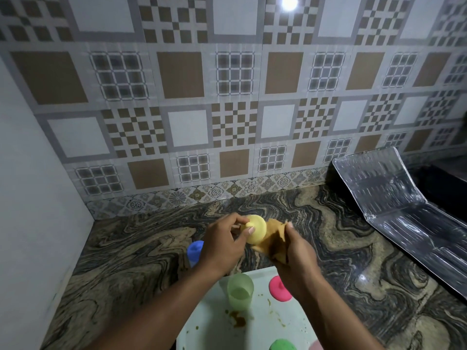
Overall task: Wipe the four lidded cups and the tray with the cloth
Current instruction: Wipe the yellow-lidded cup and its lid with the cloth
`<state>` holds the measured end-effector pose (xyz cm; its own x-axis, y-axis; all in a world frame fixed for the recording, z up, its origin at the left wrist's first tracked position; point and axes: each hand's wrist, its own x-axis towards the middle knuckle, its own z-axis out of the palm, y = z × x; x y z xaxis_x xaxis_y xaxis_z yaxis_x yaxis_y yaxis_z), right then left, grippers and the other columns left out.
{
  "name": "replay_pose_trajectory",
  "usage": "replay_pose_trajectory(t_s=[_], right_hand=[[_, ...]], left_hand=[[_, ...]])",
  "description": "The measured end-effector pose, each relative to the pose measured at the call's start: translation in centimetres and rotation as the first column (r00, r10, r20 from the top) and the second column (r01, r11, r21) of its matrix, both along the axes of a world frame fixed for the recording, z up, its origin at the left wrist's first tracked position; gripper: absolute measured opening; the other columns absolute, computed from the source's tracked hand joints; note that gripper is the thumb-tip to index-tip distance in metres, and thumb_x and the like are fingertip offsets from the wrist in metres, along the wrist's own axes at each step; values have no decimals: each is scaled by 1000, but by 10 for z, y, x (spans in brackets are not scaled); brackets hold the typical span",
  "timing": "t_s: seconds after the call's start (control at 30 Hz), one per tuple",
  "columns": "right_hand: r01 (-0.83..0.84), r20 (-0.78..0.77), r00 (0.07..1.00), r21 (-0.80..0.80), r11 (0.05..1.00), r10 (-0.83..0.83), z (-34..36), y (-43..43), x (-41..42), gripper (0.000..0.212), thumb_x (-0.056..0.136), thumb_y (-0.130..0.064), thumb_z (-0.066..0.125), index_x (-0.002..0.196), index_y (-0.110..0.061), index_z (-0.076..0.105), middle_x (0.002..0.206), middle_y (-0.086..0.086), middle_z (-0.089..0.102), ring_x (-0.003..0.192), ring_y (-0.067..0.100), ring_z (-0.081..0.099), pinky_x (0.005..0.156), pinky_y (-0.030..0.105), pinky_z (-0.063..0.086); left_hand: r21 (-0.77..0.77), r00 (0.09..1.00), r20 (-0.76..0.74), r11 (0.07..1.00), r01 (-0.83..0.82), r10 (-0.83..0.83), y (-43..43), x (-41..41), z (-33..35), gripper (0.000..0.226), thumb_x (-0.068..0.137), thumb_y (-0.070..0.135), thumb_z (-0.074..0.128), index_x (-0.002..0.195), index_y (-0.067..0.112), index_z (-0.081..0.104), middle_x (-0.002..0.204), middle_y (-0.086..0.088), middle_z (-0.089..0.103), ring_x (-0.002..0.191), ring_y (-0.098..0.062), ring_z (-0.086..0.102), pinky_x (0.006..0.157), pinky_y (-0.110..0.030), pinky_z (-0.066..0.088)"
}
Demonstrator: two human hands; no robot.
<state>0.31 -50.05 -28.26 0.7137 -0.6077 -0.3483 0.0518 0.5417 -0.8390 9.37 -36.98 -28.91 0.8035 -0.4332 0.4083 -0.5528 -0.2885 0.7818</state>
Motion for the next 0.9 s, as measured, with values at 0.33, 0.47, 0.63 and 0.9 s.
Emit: replay_pose_trajectory(t_s=[0.33,0.47,0.63,0.9], right_hand=[[-61,-39,998,-394,917,50,-19,20,6,27,100,-31,58,95,-12,77,87,14,77,88,37,73,79,56,60],[82,-164,980,-172,982,-110,-18,11,11,31,102,-27,52,94,-5,72,85,17,74,77,33,70,71,45,58],[60,-186,982,125,990,-36,-11,-15,12,17,101,-18,53,100,-7,65,89,15,70,74,28,66,81,52,56],[-108,-230,963,160,981,143,-33,-12,32,21,101,-26,52,88,-12,62,91,16,70,67,24,67,77,46,56]], left_hand=[[57,990,139,998,-27,19,-1,-9,-11,10,89,30,68,92,24,60,94,11,58,85,-12,60,74,-36,53],[64,994,66,993,-94,90,3,-1,-9,9,92,30,66,92,25,58,96,7,60,84,-13,61,71,-35,52],[278,990,-40,953,-120,137,30,36,-10,11,89,34,69,90,28,60,92,6,65,83,-18,61,71,-37,53],[562,999,6,826,-42,47,27,55,-32,15,92,37,64,102,27,60,111,1,66,102,-24,61,77,-35,49]])
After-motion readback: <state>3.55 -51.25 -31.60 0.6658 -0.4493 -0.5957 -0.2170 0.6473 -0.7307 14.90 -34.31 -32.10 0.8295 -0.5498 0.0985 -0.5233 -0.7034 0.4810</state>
